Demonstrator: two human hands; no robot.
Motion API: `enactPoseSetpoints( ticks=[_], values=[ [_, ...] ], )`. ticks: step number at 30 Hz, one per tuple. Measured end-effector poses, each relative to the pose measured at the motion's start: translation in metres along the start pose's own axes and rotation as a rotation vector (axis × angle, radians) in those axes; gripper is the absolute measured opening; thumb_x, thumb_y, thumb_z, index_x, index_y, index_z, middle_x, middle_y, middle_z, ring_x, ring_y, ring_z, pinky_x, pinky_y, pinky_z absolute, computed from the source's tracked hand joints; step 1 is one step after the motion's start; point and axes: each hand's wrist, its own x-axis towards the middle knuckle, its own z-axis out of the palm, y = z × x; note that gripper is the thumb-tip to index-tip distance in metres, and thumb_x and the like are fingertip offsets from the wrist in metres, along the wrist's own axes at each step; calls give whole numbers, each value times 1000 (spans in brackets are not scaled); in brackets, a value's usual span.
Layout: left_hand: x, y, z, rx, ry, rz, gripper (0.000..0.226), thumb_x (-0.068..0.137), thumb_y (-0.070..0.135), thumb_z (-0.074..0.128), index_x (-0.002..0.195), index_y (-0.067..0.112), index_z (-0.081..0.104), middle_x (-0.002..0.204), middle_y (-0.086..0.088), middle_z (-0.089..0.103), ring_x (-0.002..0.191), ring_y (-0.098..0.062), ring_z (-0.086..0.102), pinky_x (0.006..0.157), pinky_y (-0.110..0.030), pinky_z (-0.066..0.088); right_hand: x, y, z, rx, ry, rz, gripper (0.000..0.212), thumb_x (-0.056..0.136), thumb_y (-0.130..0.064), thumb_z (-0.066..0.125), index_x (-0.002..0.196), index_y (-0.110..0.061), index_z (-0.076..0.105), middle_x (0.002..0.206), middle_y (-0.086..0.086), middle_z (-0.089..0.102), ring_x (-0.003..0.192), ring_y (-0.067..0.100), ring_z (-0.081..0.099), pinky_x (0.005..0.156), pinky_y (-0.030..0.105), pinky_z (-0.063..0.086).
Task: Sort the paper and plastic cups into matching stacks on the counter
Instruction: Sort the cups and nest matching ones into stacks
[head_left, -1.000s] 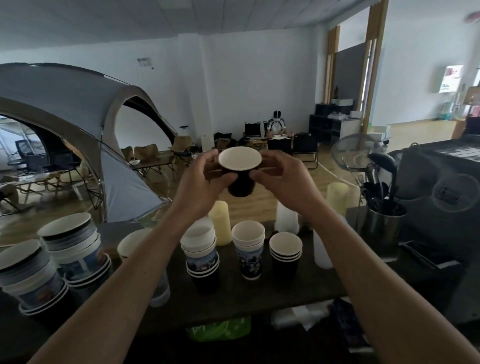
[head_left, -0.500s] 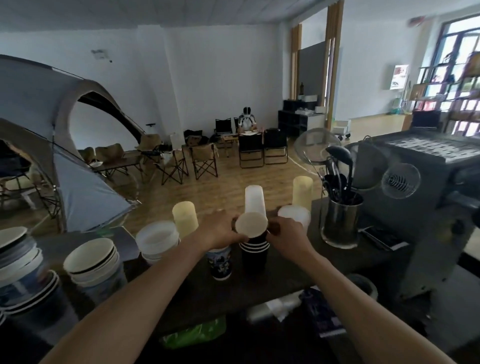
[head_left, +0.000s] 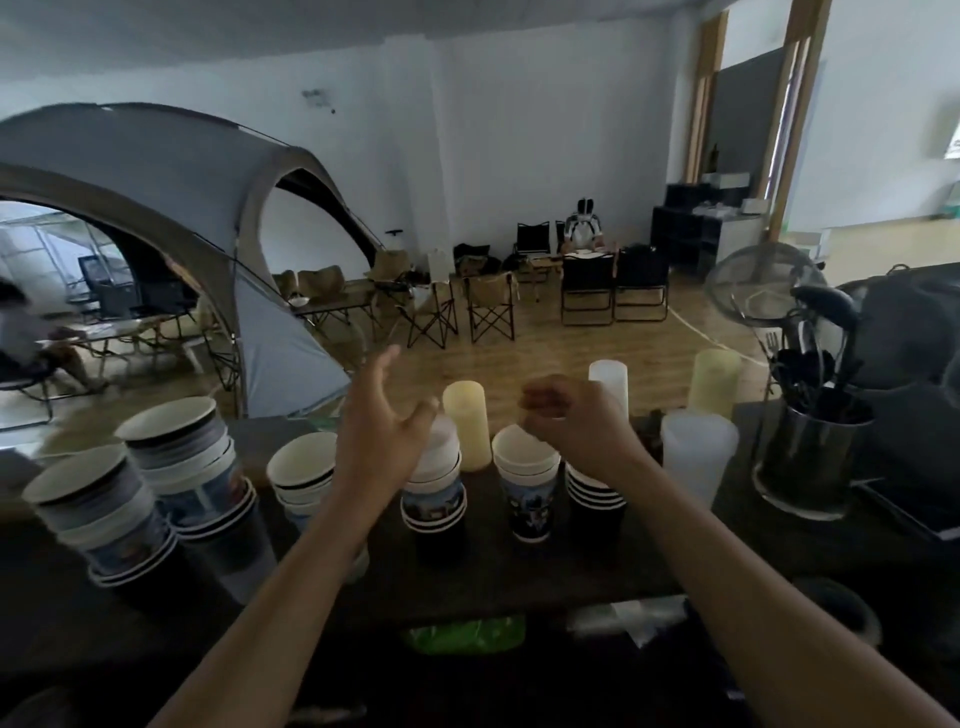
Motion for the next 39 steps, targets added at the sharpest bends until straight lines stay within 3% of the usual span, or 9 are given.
enactPoseSetpoints(
  ticks=[4, 6, 11, 14, 19, 21, 28, 33, 39],
  values=[
    [-17, -31, -13, 146, -192, -220, 83, 80, 30, 79, 148, 17, 33, 144, -6, 49, 127, -24, 50, 100, -39, 44, 22, -9, 50, 38, -205, 35, 56, 75, -24, 79, 127, -17, 62, 115, -4, 70, 101, 11, 67, 93, 41, 55],
    [-21, -38, -8, 124, -256, -223, 68, 82, 26, 77, 139, 16, 42, 126, -4, 59, 114, -22, 58, 92, -40, 51, 27, -9, 65, -7, -269, 39, 61, 76, -25, 78, 133, -17, 57, 122, -3, 66, 108, 13, 64, 95, 38, 53],
    [-23, -50, 0, -39, -285, -202, 57, 82, 22, 76, 134, 15, 54, 122, 0, 66, 110, -17, 62, 82, -23, 50, 28, 0, 76, -84, -354, -44, 34, 73, -21, 77, 106, -17, 71, 99, 0, 74, 94, 14, 70, 87, 44, 57],
    [-23, -53, -2, -64, -276, -215, 52, 82, 23, 76, 130, 13, 58, 114, 4, 66, 99, -8, 62, 71, -11, 46, 28, 2, 72, -58, -352, -54, 37, 73, -21, 80, 109, -20, 71, 99, -4, 75, 95, 8, 69, 89, 39, 57],
    [-16, -56, -7, -192, -321, -316, 59, 85, 25, 73, 138, 15, 47, 131, -6, 63, 114, -19, 61, 80, -25, 54, 33, -4, 65, 14, -376, 2, 54, 78, -24, 81, 127, -14, 61, 114, 0, 68, 101, 14, 66, 77, 31, 60],
    [-15, -55, -8, -225, -321, -333, 64, 87, 29, 71, 143, 18, 42, 134, -8, 60, 119, -23, 59, 83, -30, 54, 33, -4, 64, 26, -339, -6, 56, 80, -27, 79, 131, -15, 58, 121, -2, 64, 103, 14, 64, 66, 22, 57],
    [-5, -34, -21, -164, -227, -151, 66, 81, 48, 69, 138, 22, 50, 130, 0, 61, 118, -20, 59, 93, -43, 54, 26, -33, 45, 88, -242, -103, 45, 85, -24, 74, 129, -19, 60, 109, -7, 71, 78, 4, 67, 64, 17, 53],
    [28, 26, -32, -165, -132, 73, 55, 87, 33, 70, 136, 19, 51, 114, 7, 62, 95, 5, 58, 73, -14, 48, 25, -67, 2, 231, -42, -231, 38, 88, -20, 71, 125, -17, 63, 107, -6, 71, 93, 7, 69, 73, 24, 59],
    [62, 107, 27, -288, -232, 255, 58, 84, 36, 74, 135, 16, 54, 116, 6, 66, 103, -8, 65, 83, -26, 56, 21, -55, -95, 243, 223, -187, 40, 87, -18, 72, 126, -16, 62, 104, -5, 72, 90, 5, 70, 73, 23, 59]
  ],
)
